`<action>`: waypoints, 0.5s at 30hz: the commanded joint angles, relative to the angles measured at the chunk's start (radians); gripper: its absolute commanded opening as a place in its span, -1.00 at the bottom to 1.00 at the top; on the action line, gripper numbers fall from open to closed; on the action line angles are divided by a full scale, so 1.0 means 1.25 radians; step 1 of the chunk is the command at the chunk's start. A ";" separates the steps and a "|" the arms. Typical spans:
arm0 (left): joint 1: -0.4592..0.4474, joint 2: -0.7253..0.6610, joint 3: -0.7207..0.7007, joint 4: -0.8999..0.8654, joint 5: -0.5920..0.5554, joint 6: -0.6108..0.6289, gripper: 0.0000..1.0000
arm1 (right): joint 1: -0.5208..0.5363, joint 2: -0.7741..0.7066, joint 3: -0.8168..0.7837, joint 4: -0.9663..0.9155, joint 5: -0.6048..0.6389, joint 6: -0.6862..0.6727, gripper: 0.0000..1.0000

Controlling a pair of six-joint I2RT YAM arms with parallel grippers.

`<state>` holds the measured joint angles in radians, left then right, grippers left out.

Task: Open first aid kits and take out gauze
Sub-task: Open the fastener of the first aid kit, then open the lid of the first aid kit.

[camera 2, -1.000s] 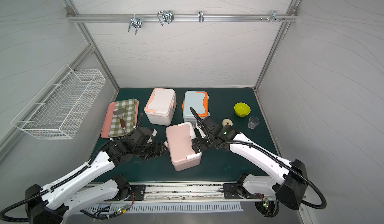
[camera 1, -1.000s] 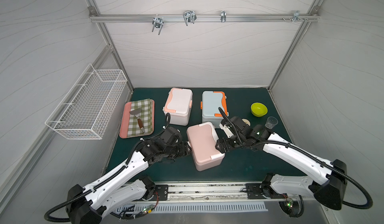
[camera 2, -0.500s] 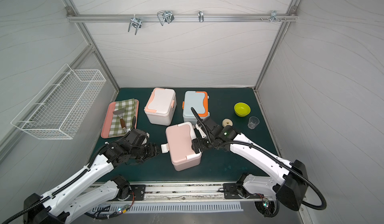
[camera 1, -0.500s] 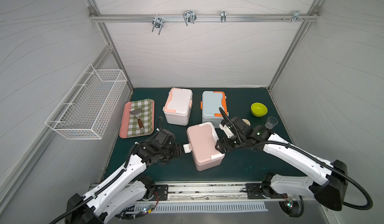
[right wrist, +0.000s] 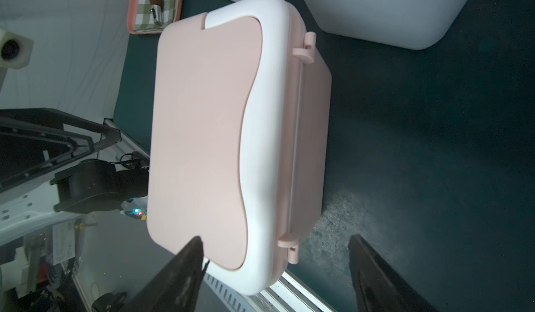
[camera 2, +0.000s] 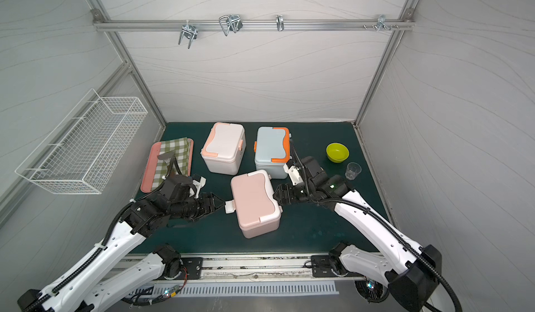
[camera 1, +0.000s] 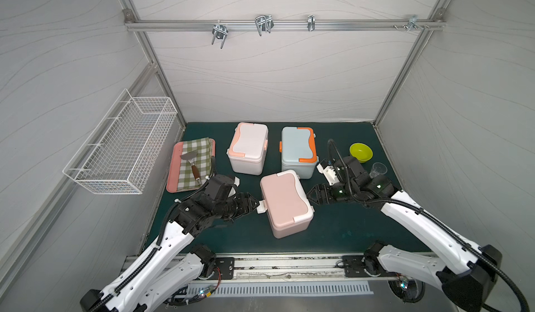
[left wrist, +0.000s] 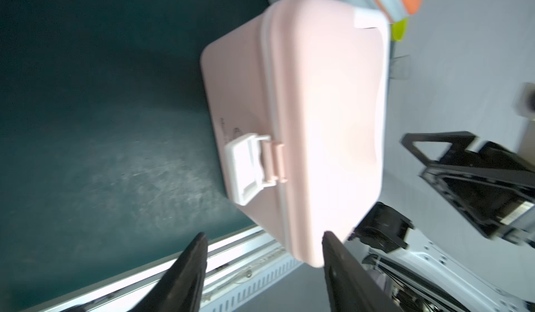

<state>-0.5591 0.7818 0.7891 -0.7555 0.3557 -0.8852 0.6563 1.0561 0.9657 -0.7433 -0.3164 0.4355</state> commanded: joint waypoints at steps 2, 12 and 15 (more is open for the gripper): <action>0.002 0.029 0.006 0.095 0.078 -0.040 0.27 | -0.022 0.007 -0.025 0.058 -0.144 0.008 0.34; 0.002 0.171 -0.049 0.293 0.140 -0.066 0.28 | -0.024 0.063 -0.051 0.105 -0.202 0.006 0.16; 0.002 0.197 -0.047 0.320 0.150 -0.065 0.28 | -0.024 0.077 -0.055 0.112 -0.232 0.002 0.16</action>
<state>-0.5591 1.0161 0.7204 -0.4610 0.5049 -0.9504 0.6323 1.1389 0.9070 -0.6277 -0.5465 0.4477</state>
